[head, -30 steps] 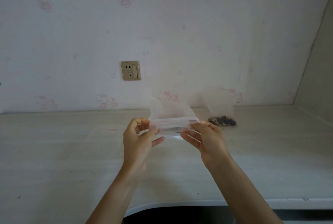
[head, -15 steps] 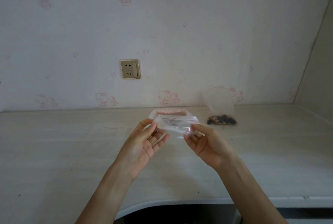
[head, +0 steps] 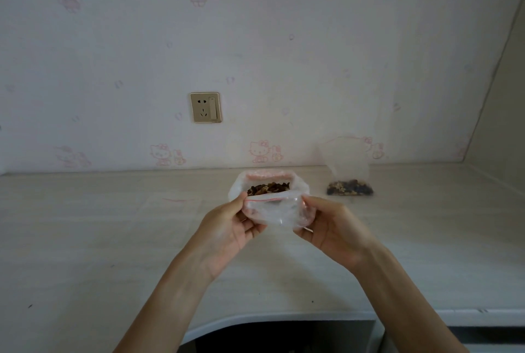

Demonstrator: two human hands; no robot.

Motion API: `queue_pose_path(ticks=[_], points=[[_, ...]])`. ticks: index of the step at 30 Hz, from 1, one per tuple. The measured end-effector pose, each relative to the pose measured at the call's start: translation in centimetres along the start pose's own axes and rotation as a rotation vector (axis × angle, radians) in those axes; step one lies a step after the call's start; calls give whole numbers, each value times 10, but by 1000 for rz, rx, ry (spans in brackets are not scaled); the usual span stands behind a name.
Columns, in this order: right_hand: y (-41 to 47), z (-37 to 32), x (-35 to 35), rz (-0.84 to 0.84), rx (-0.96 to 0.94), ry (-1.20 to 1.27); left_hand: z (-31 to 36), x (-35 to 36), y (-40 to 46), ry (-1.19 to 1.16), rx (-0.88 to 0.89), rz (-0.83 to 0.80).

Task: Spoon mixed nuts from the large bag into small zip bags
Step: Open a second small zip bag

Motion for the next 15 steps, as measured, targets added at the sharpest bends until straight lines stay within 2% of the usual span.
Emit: queue_pose_path(ticks=[2,4,6,8,10,11,15], points=[[2,0,-2,-5,32,64,0,1,0,-58,-36,-26],[2,-1,-1,-9,30,165,-2,3,-1,-21,-71,-73],[3,-1,0,-38,0,279,-4,6,-3,145,-56,-134],[3,-1,0,-78,-36,329,0,9,-6,498,34,-225],[2,1,0,-104,-61,277,7,9,-9,815,148,-308],[1,2,0,-110,-68,237,10,7,-9,866,184,-311],[4,7,1,-64,-129,69,14,5,-7,839,195,-233]])
Point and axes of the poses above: each hand's wrist, its own y-axis towards the middle knuckle, its own x-axis out of the palm, z = x × y, the point moved 2 cm from there along y, towards the middle knuckle, and after that the axes turned 12 degrees about x, right-handed, at the moved point
